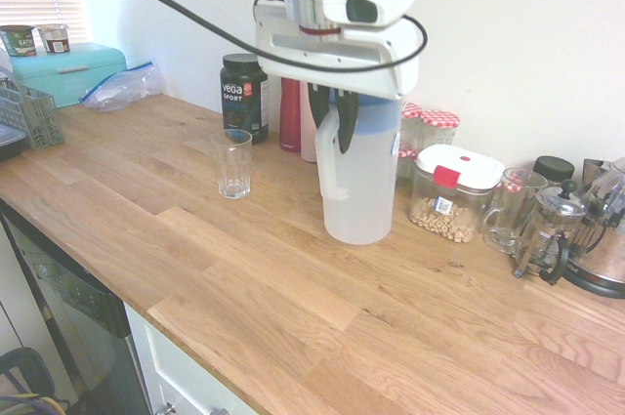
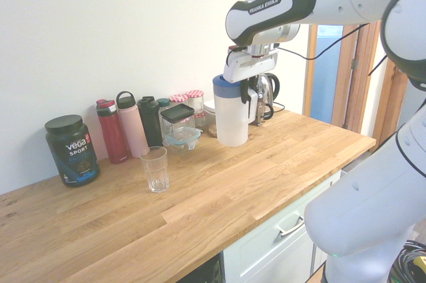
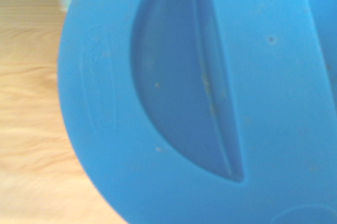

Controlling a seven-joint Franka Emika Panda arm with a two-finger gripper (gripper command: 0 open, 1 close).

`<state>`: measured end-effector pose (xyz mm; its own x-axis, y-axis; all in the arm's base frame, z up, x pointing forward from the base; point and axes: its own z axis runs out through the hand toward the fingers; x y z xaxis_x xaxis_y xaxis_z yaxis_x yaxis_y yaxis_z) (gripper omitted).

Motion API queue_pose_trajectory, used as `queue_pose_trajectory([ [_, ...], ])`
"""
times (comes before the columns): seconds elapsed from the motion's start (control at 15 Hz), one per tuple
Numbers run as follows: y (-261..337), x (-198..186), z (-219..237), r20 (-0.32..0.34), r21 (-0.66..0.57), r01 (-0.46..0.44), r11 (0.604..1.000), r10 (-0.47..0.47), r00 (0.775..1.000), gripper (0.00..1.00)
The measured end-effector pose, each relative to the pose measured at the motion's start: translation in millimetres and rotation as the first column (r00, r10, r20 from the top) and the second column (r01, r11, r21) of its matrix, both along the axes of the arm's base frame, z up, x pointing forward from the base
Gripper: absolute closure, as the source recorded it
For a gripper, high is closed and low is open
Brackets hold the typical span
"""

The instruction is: Pour me some water

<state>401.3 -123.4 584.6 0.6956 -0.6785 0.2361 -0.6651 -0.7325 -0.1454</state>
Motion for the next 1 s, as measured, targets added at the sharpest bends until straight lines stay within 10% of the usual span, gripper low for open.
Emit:
queue_pose_trajectory([
  [0.4,83,2,24,-0.076,-0.061,-0.341,0.938,0.336,0.939,1.00],
  [1.0,202,47,-3,-0.444,-0.188,-0.693,0.696,0.569,0.693,1.00],
])
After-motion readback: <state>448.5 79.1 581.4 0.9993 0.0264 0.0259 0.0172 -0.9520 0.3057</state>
